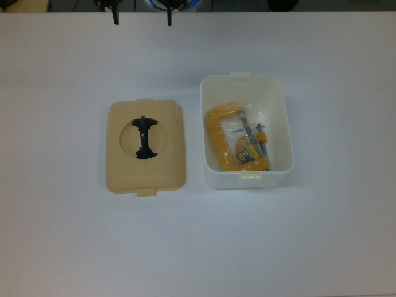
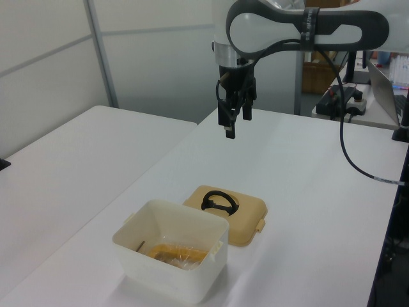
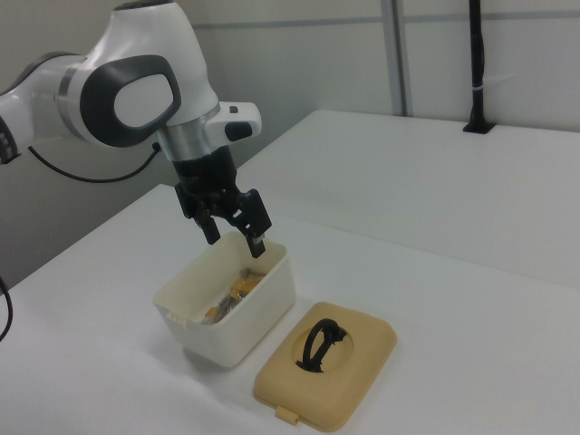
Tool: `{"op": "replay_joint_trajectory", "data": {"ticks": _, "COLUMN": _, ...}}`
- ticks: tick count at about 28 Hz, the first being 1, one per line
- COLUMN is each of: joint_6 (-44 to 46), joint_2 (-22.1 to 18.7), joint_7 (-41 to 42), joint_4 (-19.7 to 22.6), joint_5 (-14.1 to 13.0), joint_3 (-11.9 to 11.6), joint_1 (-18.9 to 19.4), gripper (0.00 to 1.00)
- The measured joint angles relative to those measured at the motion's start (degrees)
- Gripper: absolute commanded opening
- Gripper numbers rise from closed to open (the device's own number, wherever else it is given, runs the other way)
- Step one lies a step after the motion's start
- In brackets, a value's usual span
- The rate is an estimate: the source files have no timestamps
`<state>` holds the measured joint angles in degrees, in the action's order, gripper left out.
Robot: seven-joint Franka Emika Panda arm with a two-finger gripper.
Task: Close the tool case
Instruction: 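Move the open gripper above the black handle of the beige lid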
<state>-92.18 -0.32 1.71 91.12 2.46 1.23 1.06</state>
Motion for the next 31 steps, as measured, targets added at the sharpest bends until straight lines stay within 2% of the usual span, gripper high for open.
{"op": "replay_joint_trajectory", "data": {"ticks": 9, "joint_6": 0.0, "joint_2": 1.95, "joint_7": 0.38, "joint_4": 0.1, "joint_5": -0.02, "joint_3": 1.08, "joint_1": 0.36, "gripper": 1.0}}
{"op": "replay_joint_trajectory", "data": {"ticks": 22, "joint_6": -2.05, "joint_2": 4.32, "joint_7": 0.38, "joint_4": 0.51, "joint_5": -0.02, "joint_3": 1.08, "joint_1": 0.56, "gripper": 1.0}}
{"op": "replay_joint_trajectory", "data": {"ticks": 25, "joint_6": -2.86, "joint_2": 4.39, "joint_7": 0.38, "joint_4": 1.5, "joint_5": -0.02, "joint_3": 1.08, "joint_1": 0.55, "gripper": 1.0}}
{"op": "replay_joint_trajectory", "data": {"ticks": 31, "joint_6": -8.75, "joint_2": 4.54, "joint_7": 0.37, "joint_4": 6.12, "joint_5": -0.02, "joint_3": 1.01, "joint_1": 0.48, "gripper": 1.0}}
